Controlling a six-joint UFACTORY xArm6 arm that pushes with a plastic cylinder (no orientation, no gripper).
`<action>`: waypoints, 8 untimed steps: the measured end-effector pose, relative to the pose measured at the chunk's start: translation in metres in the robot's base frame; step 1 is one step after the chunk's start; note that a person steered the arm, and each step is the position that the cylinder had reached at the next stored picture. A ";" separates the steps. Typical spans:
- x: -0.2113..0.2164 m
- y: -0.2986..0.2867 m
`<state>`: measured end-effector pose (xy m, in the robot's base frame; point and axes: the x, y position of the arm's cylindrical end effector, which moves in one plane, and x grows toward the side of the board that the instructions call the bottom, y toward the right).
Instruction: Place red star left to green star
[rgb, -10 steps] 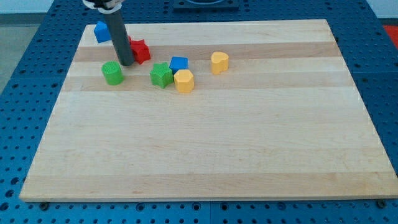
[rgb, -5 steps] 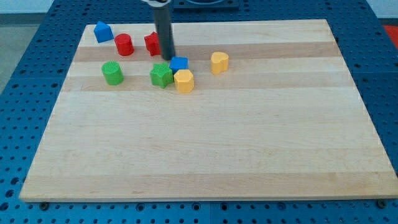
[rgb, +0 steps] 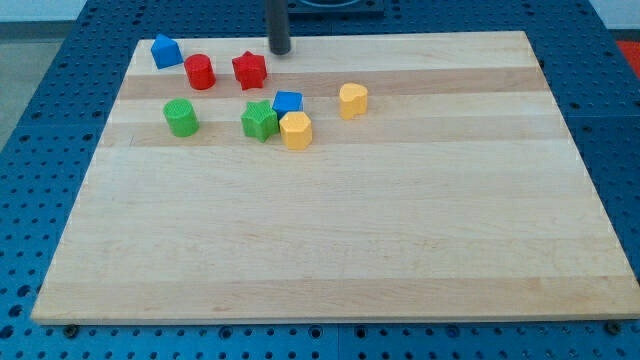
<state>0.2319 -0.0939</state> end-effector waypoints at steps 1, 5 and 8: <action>0.037 -0.003; 0.020 0.020; 0.068 -0.041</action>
<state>0.3001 -0.1351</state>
